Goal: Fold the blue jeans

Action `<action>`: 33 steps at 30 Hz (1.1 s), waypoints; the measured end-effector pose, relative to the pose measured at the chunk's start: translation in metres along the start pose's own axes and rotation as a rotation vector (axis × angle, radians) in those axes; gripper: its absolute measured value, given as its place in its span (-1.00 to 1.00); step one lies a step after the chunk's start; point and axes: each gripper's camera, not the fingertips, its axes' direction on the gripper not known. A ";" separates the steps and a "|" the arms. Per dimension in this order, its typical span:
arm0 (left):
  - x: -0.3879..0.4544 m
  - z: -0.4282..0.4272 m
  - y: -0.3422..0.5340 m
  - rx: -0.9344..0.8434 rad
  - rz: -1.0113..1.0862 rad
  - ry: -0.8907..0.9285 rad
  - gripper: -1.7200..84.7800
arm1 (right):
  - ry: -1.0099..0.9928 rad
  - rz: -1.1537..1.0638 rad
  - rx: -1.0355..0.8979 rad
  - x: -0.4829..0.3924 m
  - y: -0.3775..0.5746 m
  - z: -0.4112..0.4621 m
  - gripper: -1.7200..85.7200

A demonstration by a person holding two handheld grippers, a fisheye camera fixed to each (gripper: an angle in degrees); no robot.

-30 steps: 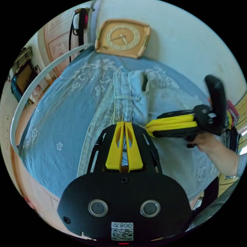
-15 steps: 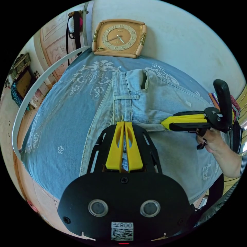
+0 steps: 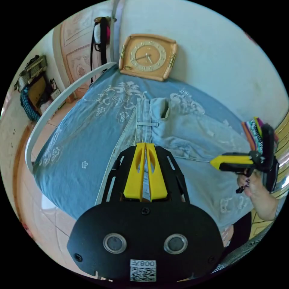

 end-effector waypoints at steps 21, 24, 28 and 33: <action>-0.093 -0.065 0.141 -0.087 -0.310 0.004 -0.95 | 0.171 -0.012 -0.313 -0.029 0.180 0.085 -0.96; -0.090 -0.071 0.136 -0.069 -0.269 0.035 -0.95 | 0.201 0.004 -0.323 -0.025 0.191 0.089 -0.96; -0.092 -0.047 0.130 -0.236 -0.227 0.004 -0.96 | 0.214 0.051 -0.323 -0.013 0.213 0.088 -0.96; -0.099 -0.054 0.112 -0.236 -0.190 -0.005 -0.96 | 0.231 0.150 -0.293 0.013 0.250 0.071 -0.96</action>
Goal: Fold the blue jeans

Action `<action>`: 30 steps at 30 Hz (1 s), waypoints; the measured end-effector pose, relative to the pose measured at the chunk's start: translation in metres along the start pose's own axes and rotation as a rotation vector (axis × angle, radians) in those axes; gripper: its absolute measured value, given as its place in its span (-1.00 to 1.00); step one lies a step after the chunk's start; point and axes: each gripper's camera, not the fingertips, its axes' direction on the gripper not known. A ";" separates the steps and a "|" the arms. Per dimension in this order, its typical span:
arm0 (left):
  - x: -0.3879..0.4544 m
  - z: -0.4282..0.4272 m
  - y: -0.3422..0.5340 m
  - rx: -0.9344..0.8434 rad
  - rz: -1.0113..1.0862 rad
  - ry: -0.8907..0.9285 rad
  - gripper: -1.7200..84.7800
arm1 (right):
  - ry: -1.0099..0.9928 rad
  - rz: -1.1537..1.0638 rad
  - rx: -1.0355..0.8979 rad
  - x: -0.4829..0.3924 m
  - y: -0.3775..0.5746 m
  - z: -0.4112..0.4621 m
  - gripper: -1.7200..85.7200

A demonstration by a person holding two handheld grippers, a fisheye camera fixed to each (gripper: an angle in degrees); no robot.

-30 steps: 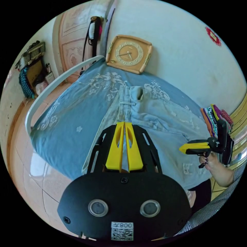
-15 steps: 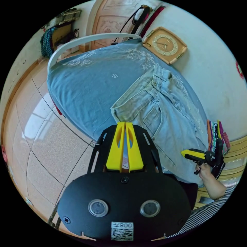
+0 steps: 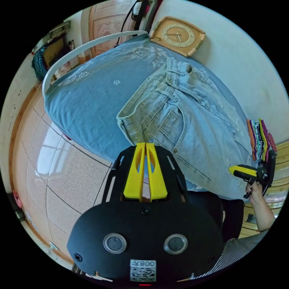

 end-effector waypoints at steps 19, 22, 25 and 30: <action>0.018 -0.067 -0.084 0.067 0.143 0.178 -0.95 | -0.051 0.196 0.010 0.134 0.095 0.044 -0.96; 0.033 -0.075 -0.119 0.067 0.188 0.199 -0.95 | -0.076 0.206 0.052 0.156 0.094 0.047 -0.96; 0.048 -0.080 -0.158 0.053 0.228 0.230 -0.95 | -0.111 0.214 0.096 0.179 0.089 0.051 -0.96; 0.079 -0.092 -0.235 0.046 0.312 0.224 -0.94 | -0.159 0.208 0.166 0.219 0.073 0.053 -0.96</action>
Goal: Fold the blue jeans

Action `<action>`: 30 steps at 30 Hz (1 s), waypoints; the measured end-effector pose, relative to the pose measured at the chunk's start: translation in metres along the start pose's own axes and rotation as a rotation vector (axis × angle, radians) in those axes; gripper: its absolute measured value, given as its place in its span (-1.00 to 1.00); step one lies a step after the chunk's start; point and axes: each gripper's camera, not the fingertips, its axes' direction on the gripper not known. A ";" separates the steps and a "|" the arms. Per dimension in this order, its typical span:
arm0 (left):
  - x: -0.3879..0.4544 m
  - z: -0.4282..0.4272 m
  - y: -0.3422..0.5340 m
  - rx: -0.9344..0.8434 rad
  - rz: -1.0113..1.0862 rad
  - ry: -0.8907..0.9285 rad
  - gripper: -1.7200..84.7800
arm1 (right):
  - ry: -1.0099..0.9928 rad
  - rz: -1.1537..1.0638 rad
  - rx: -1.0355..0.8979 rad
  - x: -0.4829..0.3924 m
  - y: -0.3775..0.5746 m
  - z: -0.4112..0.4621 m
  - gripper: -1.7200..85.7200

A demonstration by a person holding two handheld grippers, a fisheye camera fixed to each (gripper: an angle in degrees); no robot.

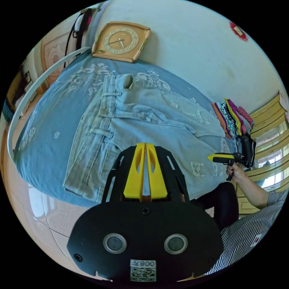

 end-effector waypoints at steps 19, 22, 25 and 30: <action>0.007 -0.027 -0.326 -0.032 0.156 -0.170 -0.77 | 0.163 -0.260 0.216 0.096 -0.230 -0.038 -0.83; 0.017 -0.027 -0.368 -0.077 0.212 -0.240 -0.75 | 0.213 -0.300 0.195 0.099 -0.261 -0.030 -0.78; 0.024 -0.024 -0.406 -0.148 0.262 -0.335 -0.72 | 0.269 -0.336 0.133 0.101 -0.287 -0.016 -0.75; 0.030 -0.020 -0.462 -0.264 0.329 -0.439 -0.67 | 0.376 -0.397 0.065 0.100 -0.314 0.001 -0.73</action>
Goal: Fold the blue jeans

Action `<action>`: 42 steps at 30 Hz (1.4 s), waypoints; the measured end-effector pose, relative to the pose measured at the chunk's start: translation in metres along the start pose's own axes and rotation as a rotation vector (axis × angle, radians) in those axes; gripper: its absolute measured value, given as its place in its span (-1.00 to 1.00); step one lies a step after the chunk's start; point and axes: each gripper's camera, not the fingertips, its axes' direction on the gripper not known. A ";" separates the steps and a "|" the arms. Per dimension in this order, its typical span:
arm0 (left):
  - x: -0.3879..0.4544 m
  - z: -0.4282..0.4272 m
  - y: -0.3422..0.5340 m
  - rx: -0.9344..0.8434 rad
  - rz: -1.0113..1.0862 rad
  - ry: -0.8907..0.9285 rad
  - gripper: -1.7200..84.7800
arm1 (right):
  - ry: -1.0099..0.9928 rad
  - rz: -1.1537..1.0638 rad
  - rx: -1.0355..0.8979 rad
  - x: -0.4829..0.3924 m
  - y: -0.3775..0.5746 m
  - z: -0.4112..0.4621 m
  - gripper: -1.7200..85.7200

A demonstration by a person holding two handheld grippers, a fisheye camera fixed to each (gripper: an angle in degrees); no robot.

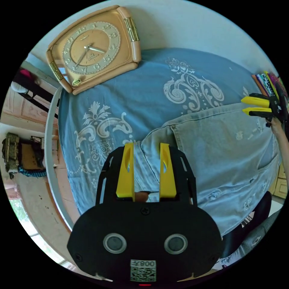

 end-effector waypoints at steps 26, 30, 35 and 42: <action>-0.010 -0.063 0.005 0.018 0.126 -0.046 -0.92 | -0.074 0.090 -0.046 0.040 -0.003 -0.047 -0.94; -0.015 -0.083 0.049 0.110 0.085 -0.008 -0.93 | -0.084 0.099 0.025 0.032 0.016 -0.090 -0.94; -0.014 -0.101 0.108 0.189 0.050 0.027 -0.93 | -0.111 0.101 0.119 0.008 0.051 -0.153 -0.95; 0.000 -0.117 0.211 0.232 0.046 0.047 -0.93 | -0.166 0.098 0.182 -0.036 0.095 -0.212 -0.94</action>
